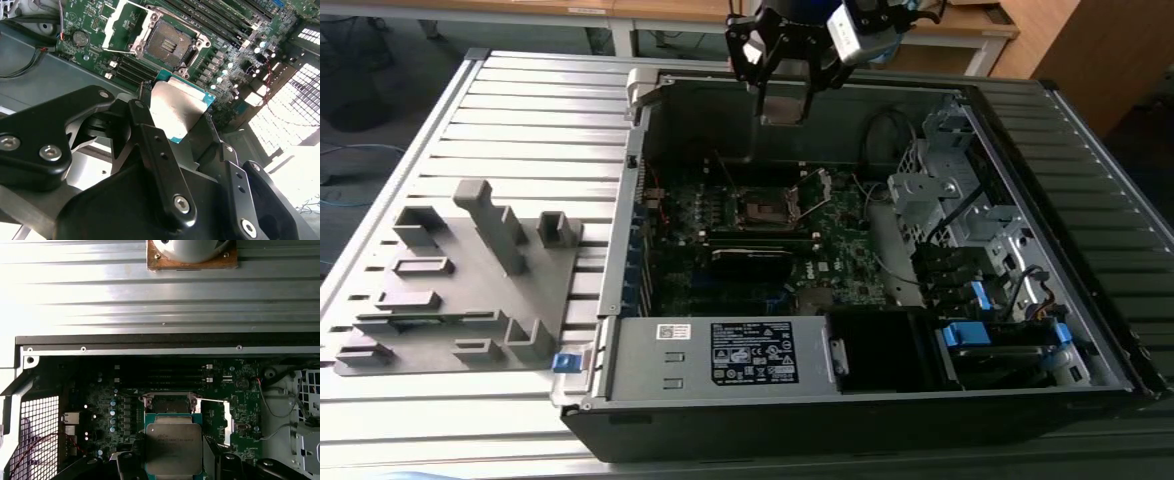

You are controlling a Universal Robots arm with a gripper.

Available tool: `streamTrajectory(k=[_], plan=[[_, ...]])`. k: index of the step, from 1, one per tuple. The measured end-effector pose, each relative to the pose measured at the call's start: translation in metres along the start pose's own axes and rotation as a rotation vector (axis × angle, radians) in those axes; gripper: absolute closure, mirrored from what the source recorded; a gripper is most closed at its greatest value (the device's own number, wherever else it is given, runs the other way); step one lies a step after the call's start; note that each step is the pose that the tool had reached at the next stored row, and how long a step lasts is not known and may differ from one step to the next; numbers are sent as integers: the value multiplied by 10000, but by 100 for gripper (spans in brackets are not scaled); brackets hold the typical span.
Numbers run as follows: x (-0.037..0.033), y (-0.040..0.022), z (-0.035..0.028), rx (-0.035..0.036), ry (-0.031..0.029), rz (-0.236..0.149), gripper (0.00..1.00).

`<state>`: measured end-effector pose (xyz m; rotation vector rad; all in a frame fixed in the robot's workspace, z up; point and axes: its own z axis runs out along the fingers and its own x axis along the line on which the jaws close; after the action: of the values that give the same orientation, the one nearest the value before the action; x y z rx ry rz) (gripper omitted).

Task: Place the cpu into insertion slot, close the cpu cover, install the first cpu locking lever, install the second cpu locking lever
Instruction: 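Place the cpu into insertion slot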

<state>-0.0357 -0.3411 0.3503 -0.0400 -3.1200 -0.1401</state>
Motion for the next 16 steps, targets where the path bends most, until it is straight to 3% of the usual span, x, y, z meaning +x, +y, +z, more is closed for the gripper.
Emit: streamTrajectory(k=[16], plan=[[-1,-5,48,1,0,0,46]])
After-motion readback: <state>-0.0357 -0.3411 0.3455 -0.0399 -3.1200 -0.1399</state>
